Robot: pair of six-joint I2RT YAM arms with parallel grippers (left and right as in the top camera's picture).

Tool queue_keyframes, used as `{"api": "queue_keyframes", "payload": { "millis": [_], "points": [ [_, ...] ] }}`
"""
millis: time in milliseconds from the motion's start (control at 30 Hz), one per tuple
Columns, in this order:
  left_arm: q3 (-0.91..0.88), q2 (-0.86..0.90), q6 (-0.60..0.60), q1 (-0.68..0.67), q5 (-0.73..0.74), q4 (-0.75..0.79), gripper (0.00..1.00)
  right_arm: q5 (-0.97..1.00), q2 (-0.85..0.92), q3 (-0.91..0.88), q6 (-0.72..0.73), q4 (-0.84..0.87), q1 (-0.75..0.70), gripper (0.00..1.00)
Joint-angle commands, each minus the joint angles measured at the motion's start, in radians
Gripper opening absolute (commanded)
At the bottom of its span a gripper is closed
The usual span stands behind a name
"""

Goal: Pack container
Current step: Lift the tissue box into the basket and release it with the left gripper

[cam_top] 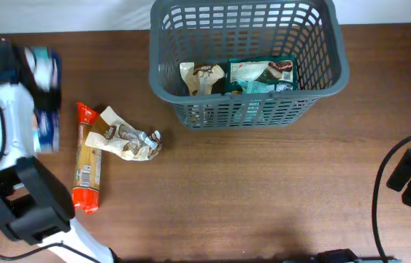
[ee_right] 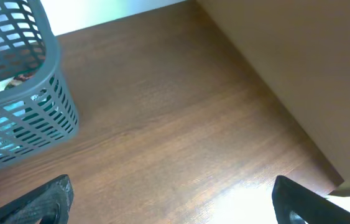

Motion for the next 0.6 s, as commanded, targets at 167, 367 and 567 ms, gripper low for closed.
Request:
{"api": "queue_keyframes", "payload": {
  "millis": [167,367,567],
  "points": [
    [0.382,-0.055,-0.004,-0.287,0.142,0.154,0.02,0.001,-0.005,-0.002,-0.009,-0.006,-0.003,0.99],
    [0.386,-0.049,0.162,-0.513,0.24,0.265,0.01,-0.031,-0.005,-0.002,-0.009,-0.006,-0.003,0.99],
    [0.386,-0.044,0.429,-0.744,0.24,0.143,0.01,-0.056,-0.005,-0.002,-0.009,-0.006,-0.003,0.99]
  ]
}}
